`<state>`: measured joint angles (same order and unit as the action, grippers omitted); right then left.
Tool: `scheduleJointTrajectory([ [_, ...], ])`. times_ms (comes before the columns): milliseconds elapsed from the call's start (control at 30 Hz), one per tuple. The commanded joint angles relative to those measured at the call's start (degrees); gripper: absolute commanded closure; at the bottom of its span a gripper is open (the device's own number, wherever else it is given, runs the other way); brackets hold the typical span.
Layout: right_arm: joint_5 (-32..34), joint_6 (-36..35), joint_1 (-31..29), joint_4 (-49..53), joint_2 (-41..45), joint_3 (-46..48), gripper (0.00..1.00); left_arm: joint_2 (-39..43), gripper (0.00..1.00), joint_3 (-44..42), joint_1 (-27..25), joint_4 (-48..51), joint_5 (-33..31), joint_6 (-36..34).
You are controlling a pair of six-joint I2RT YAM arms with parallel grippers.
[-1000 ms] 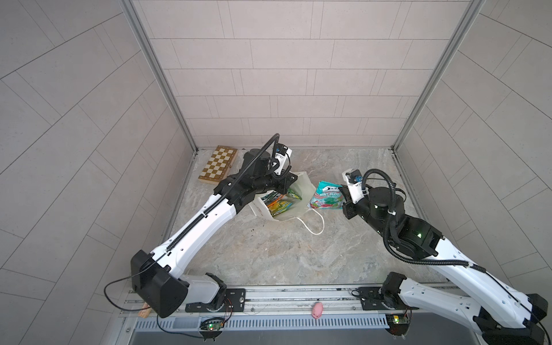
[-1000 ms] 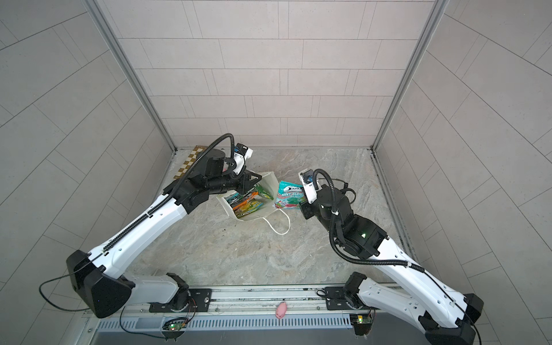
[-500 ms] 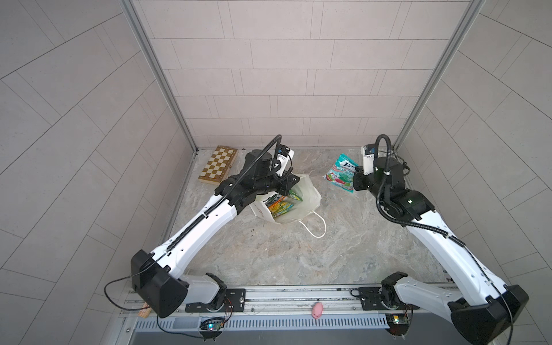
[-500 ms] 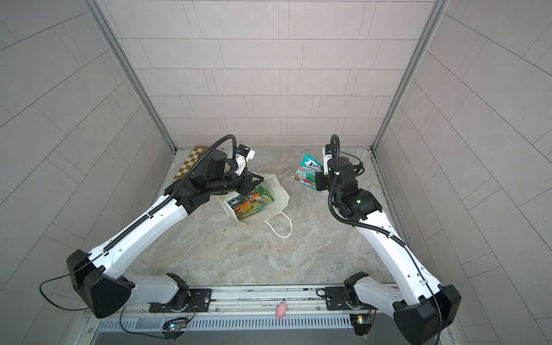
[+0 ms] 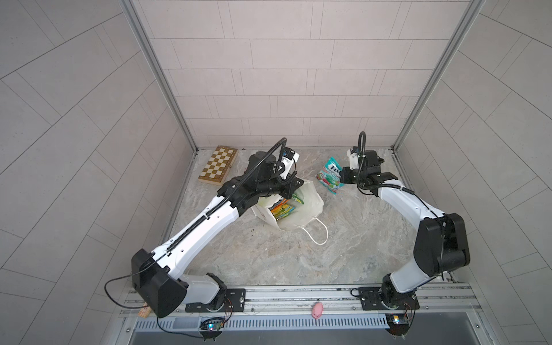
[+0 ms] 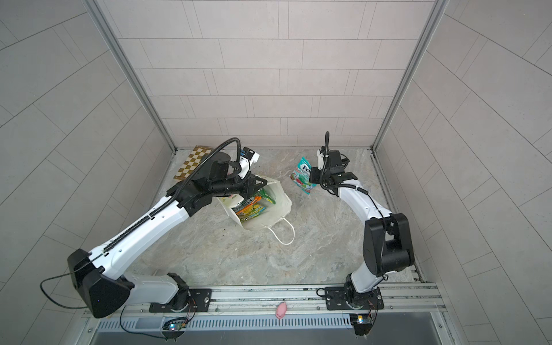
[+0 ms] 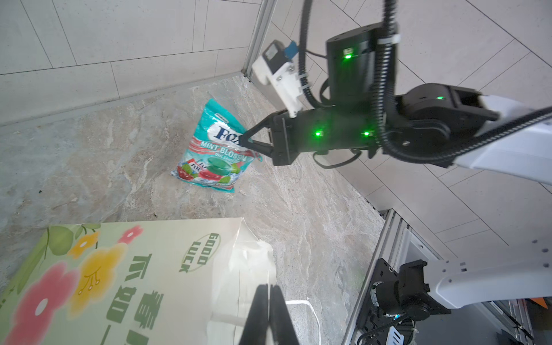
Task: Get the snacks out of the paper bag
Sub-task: 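Lower the teal packet onto the table beyond the bag and release it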
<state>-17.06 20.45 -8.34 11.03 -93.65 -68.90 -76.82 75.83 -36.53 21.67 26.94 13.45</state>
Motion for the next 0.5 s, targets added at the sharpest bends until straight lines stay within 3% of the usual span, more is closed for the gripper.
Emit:
scheduleJointTrajectory([
  [0,-7.15,5.1,1.27,-10.03,-3.65,-2.85,1.0,0.06,1.0,-0.27,-0.48,0.78,0.4,-1.36],
  [200,-9.05,11.43,3.88,-17.34,-12.48,-5.11,1.0,-0.13,1.0,-0.23,-0.56,1.18,-0.22,-1.68],
  [467,-9.29,14.44,7.12,-16.86,-19.73,-8.5,1.0,-0.46,1.0,0.0,-0.6,1.49,-0.13,-1.72],
])
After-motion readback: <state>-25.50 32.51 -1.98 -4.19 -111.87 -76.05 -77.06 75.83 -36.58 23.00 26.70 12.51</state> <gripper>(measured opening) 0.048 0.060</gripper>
